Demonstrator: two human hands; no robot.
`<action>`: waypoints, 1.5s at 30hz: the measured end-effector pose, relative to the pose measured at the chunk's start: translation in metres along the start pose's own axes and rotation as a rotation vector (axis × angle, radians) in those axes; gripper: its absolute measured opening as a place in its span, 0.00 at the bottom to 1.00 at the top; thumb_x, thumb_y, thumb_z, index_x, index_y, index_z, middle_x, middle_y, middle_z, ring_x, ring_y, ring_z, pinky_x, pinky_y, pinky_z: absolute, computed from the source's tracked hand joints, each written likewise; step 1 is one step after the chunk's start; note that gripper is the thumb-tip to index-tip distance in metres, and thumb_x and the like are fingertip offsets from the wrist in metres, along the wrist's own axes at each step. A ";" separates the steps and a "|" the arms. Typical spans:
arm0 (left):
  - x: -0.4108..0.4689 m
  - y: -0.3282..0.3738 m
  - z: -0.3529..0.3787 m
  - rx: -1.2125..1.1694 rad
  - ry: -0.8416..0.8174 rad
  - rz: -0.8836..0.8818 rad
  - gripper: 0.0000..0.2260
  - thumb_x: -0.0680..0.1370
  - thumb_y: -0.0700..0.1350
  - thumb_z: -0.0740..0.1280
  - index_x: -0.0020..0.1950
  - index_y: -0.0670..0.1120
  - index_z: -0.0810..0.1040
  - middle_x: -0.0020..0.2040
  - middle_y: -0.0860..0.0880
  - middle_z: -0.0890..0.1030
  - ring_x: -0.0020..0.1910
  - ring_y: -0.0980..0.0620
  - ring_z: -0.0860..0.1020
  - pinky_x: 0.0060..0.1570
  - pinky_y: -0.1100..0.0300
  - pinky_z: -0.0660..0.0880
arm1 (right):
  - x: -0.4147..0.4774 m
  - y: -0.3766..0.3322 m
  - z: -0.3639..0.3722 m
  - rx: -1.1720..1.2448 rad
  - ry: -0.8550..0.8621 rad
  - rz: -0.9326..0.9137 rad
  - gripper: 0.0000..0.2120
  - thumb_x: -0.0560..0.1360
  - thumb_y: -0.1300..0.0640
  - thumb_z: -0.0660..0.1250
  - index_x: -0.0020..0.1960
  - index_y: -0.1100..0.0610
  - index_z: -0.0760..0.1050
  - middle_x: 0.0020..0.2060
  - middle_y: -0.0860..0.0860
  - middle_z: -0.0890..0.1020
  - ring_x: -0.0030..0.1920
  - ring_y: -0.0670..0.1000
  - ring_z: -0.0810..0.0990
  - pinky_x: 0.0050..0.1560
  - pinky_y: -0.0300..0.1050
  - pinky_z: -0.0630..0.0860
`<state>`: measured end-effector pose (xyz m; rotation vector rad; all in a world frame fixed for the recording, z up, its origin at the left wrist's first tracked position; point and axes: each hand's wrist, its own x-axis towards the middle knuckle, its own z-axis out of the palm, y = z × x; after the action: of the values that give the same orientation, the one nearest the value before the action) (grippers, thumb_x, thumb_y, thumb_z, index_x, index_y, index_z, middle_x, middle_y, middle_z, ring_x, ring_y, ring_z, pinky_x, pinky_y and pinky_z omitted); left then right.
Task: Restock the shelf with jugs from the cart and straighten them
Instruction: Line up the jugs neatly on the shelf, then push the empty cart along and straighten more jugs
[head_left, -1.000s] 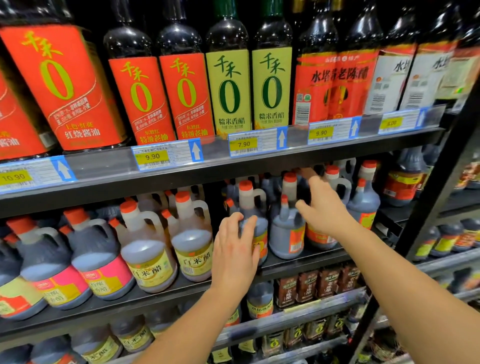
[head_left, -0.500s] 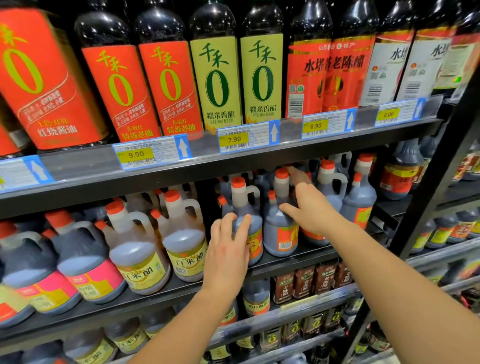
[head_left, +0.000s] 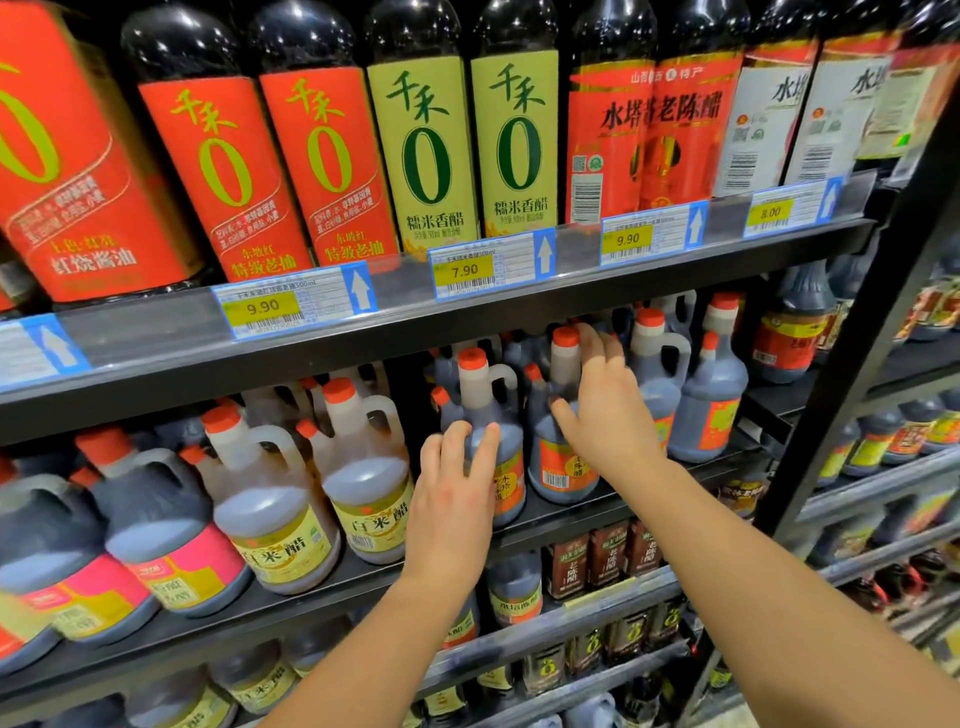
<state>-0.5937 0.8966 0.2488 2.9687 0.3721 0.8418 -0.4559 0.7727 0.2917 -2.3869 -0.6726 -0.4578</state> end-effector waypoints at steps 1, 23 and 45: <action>0.000 -0.001 0.000 0.007 -0.005 0.003 0.34 0.63 0.31 0.78 0.68 0.41 0.76 0.62 0.37 0.75 0.58 0.36 0.75 0.46 0.48 0.81 | -0.001 -0.001 0.000 -0.016 0.000 0.007 0.37 0.76 0.53 0.68 0.77 0.57 0.51 0.73 0.58 0.58 0.65 0.62 0.68 0.59 0.56 0.72; -0.026 -0.014 -0.009 -0.268 -0.067 0.314 0.24 0.67 0.43 0.78 0.61 0.40 0.79 0.59 0.38 0.77 0.58 0.36 0.77 0.55 0.43 0.78 | -0.073 -0.001 -0.004 0.033 0.166 0.173 0.33 0.78 0.49 0.67 0.77 0.53 0.56 0.75 0.49 0.63 0.72 0.52 0.64 0.64 0.52 0.71; -0.216 0.083 0.182 -0.245 -1.060 0.436 0.36 0.77 0.58 0.67 0.76 0.41 0.58 0.72 0.42 0.67 0.69 0.42 0.69 0.63 0.50 0.71 | -0.534 0.102 0.016 -0.285 0.182 1.477 0.33 0.75 0.46 0.68 0.73 0.59 0.61 0.68 0.57 0.69 0.67 0.57 0.69 0.67 0.53 0.68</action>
<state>-0.6589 0.7701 -0.0091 2.7738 -0.3964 -0.6825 -0.8289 0.5245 -0.0162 -2.3242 1.2764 -0.0783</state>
